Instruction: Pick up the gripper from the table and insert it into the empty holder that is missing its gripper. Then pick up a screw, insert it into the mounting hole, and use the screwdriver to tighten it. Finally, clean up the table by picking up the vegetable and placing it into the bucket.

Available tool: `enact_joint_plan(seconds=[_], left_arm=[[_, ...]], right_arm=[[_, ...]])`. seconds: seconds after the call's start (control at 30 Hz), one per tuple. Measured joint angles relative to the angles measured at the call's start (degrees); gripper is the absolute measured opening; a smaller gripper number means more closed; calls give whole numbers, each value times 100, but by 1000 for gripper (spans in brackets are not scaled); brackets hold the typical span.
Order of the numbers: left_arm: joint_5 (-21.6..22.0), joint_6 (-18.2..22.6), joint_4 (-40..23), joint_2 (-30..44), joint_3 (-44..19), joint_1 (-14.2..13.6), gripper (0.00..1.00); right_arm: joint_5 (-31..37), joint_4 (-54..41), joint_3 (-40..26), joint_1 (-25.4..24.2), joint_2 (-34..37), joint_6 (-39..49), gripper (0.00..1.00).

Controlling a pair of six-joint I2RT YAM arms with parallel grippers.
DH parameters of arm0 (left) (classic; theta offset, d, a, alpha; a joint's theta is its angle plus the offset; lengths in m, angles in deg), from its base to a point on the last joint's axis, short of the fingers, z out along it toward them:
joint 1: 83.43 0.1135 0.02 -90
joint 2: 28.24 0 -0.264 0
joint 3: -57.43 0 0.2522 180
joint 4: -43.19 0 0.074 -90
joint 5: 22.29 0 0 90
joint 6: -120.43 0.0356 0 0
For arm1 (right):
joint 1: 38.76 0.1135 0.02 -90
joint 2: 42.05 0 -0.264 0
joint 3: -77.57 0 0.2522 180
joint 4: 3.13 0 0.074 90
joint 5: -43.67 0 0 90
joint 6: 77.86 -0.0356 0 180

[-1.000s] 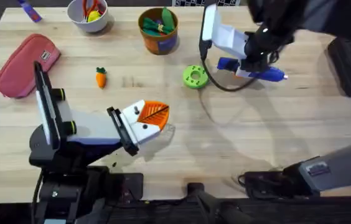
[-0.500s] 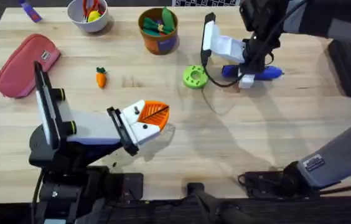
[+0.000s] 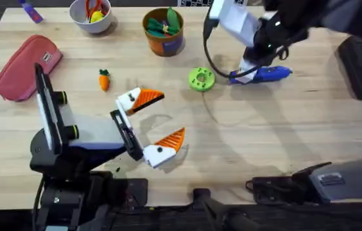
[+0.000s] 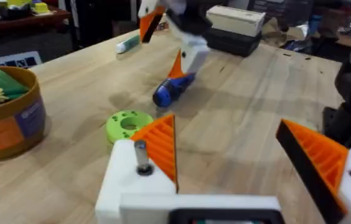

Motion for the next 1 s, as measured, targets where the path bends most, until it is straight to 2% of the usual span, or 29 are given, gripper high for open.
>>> enact_joint_plan(seconds=[0.1, 0.2, 0.27, 0.37, 0.53, 0.57, 0.67, 0.83, 1.0], left_arm=[[137, -19, 199, 2, 21, 0, 987], [570, -391, 586, 0, 31, 6, 987], [1030, -672, 460, 2, -4, 73, 987], [1589, -748, -66, 3, -295, 210, 985], [2592, -396, -1547, 414, -1635, 379, 985], [3185, -149, -2359, 988, -2529, 434, 985], [3721, -34, -2994, 1745, -3319, 460, 985], [4268, 49, -3467, 3116, -4339, 463, 985], [4471, 75, -3407, 4066, -4962, 463, 985]], right_arm=[[-47, 0, 0, 79, -490, -424, 992], [-74, 22, 0, 157, -956, -883, 991], [-123, 64, 0, 207, -1286, -1208, 992], [-299, 124, 0, 235, -1734, -1600, 992], [-730, 294, 0, 241, -2319, -2259, 991], [-868, 328, 0, 241, -2539, -2552, 992], [-940, 326, 0, 241, -2657, -2710, 991], [-989, 323, 0, 241, -2680, -2846, 992], [-1012, 326, 0, 240, -2682, -2901, 992]])
